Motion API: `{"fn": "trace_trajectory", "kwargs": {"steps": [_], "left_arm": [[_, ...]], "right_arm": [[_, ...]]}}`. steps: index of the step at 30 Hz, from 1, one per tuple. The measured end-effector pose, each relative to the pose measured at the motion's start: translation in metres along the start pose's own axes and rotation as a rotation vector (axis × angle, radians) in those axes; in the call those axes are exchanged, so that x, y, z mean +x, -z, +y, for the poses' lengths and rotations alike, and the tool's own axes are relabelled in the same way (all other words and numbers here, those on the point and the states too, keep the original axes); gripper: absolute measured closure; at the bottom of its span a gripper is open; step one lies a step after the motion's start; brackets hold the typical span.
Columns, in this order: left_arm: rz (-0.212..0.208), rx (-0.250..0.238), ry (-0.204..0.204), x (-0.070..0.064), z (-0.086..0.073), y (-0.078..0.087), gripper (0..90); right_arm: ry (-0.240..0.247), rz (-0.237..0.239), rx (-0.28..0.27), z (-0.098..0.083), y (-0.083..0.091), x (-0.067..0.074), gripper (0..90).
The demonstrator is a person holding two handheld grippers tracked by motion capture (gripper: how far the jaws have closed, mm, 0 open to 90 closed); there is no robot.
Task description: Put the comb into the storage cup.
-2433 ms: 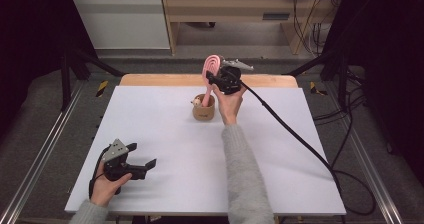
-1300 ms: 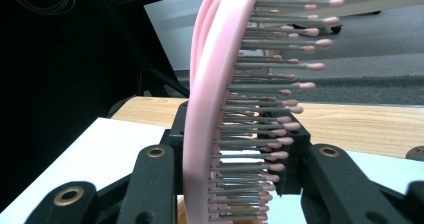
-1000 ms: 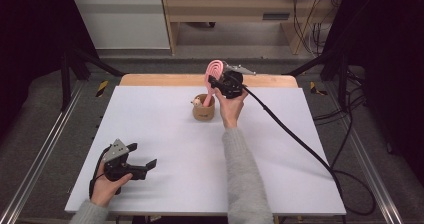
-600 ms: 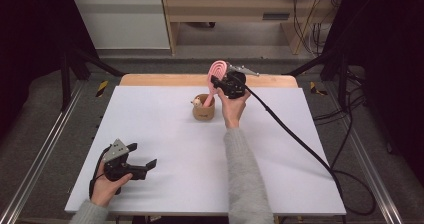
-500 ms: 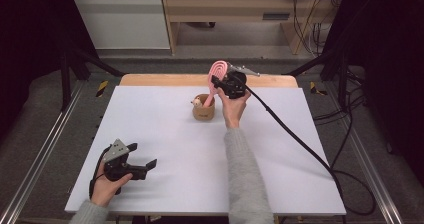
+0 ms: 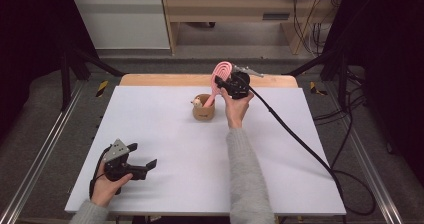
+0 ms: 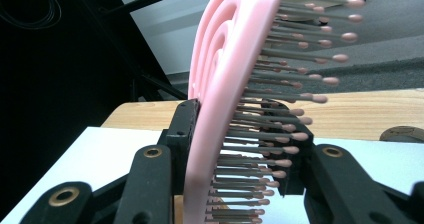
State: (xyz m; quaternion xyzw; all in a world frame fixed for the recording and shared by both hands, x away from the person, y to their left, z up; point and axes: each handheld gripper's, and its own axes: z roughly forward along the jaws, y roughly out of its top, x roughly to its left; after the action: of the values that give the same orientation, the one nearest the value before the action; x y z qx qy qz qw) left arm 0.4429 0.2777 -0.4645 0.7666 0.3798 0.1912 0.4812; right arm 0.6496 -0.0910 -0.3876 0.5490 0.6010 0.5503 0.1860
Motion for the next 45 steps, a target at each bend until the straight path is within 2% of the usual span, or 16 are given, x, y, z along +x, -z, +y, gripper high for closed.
{"fn": "trace_trajectory", "kwargs": {"steps": [15, 24, 31, 36, 39, 41, 45], "left_arm": [[-0.001, 0.000, -0.002, 0.000, 0.000, 0.000, 0.8], [-0.001, 0.001, -0.002, 0.000, 0.000, 0.000, 0.9], [-0.002, 0.001, -0.003, 0.000, 0.000, 0.000, 0.8], [-0.002, 0.001, -0.004, 0.000, 0.000, 0.000, 0.8], [-0.001, 0.002, -0.005, -0.001, 0.000, 0.000, 0.8], [-0.002, 0.002, -0.006, -0.001, 0.000, 0.000, 0.9], [-0.001, 0.003, -0.006, -0.001, 0.000, -0.001, 0.9]], "right_arm": [[0.008, -0.024, 0.003, 0.001, 0.000, -0.002, 58.9], [0.029, -0.035, 0.002, 0.001, 0.001, -0.005, 56.6], [0.050, -0.041, -0.002, 0.002, 0.003, -0.006, 50.0], [0.075, -0.041, -0.005, 0.001, 0.006, -0.007, 39.5], [0.085, -0.035, 0.008, 0.001, 0.007, -0.009, 37.5], [0.095, -0.044, -0.006, 0.001, 0.008, -0.010, 34.2], [0.111, -0.034, 0.000, 0.000, 0.010, -0.011, 24.4]]}}
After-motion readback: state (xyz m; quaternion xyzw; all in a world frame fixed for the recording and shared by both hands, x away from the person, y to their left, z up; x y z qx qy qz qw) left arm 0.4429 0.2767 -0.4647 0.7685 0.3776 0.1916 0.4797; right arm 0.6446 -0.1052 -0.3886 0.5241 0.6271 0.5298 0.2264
